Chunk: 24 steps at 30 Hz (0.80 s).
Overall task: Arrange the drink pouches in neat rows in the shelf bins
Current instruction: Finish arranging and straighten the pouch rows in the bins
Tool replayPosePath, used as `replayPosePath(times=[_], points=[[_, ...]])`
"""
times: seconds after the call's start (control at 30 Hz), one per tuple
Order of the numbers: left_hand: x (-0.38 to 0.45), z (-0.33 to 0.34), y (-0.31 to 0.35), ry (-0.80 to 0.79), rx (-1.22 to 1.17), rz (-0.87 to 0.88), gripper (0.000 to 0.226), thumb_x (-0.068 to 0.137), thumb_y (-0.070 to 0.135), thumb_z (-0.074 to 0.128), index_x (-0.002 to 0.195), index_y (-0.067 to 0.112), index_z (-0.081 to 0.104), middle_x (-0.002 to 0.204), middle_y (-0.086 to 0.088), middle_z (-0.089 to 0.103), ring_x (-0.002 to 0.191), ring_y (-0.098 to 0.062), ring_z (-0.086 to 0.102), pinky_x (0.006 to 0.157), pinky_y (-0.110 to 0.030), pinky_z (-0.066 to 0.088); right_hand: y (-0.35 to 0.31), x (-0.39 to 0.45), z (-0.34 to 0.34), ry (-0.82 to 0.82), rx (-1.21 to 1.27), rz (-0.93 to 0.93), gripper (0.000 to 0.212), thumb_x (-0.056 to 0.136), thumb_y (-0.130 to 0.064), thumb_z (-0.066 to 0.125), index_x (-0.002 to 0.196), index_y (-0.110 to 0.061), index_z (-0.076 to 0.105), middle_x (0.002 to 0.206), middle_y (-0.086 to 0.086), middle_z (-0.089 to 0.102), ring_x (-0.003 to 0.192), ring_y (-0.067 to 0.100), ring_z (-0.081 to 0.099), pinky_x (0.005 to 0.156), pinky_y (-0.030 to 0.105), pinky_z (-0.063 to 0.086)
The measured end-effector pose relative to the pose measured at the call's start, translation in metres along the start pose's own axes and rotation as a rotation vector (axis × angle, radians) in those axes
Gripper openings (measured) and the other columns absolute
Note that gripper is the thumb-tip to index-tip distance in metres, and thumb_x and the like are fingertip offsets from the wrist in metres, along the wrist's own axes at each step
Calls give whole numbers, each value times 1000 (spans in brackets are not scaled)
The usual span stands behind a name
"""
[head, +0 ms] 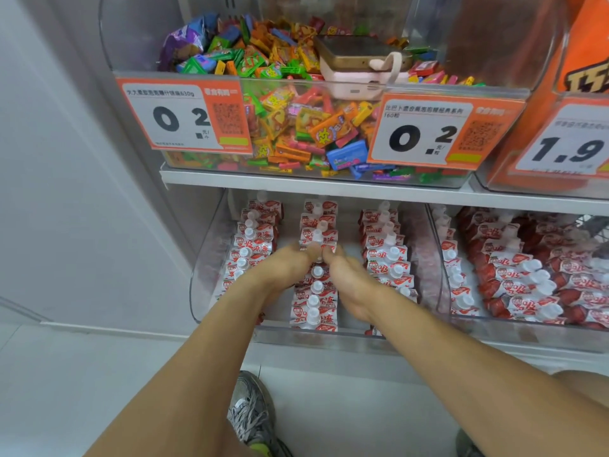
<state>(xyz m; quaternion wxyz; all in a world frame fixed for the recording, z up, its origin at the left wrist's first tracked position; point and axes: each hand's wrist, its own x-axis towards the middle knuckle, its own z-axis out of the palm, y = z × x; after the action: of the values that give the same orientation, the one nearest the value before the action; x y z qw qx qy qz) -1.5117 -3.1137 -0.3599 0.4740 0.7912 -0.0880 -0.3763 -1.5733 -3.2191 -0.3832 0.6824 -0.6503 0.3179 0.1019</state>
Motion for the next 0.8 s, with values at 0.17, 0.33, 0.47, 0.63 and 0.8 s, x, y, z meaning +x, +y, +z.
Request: replayPosePath(times=[0.17, 0.33, 0.47, 0.63, 0.8], points=[[18, -2, 0, 20, 74, -44, 62, 99, 47, 40, 145, 6, 35, 149, -12, 41, 134, -29, 41, 111, -43, 34, 3, 11, -2, 7, -16, 13, 57, 107, -42, 29, 159, -24, 14, 162, 3, 26, 148, 24, 27, 118, 40, 22], [49, -2, 23, 162, -67, 90, 43, 100, 45, 38, 117, 12, 59, 116, -8, 65, 109, -27, 59, 98, -35, 44, -13, 45, 0, 261, -107, -109, 68, 93, -62, 28, 147, -23, 40, 137, 2, 56, 120, 27, 55, 107, 46, 42], [75, 8, 21, 175, -87, 91, 47, 100, 48, 38, 126, 11, 49, 113, -9, 65, 106, -27, 61, 98, -37, 46, -21, 54, 4, 246, -11, -114, 47, 106, -44, 26, 140, -20, 47, 124, 5, 62, 106, 24, 60, 97, 36, 48], [82, 4, 18, 174, -145, 72, 39, 101, 36, 41, 122, 6, 52, 98, -12, 65, 76, -20, 60, 59, -22, 47, -17, 63, 3, 226, -5, -83, 42, 105, -38, 33, 131, -13, 56, 118, 16, 69, 105, 30, 66, 97, 45, 53], [85, 9, 6, 193, -155, 117, 40, 95, 56, 42, 114, 22, 50, 94, -1, 66, 94, -26, 64, 85, -29, 48, -27, 72, -5, 244, 97, -90, 50, 107, -45, 21, 107, -17, 63, 91, 9, 72, 82, 19, 68, 71, 30, 57]])
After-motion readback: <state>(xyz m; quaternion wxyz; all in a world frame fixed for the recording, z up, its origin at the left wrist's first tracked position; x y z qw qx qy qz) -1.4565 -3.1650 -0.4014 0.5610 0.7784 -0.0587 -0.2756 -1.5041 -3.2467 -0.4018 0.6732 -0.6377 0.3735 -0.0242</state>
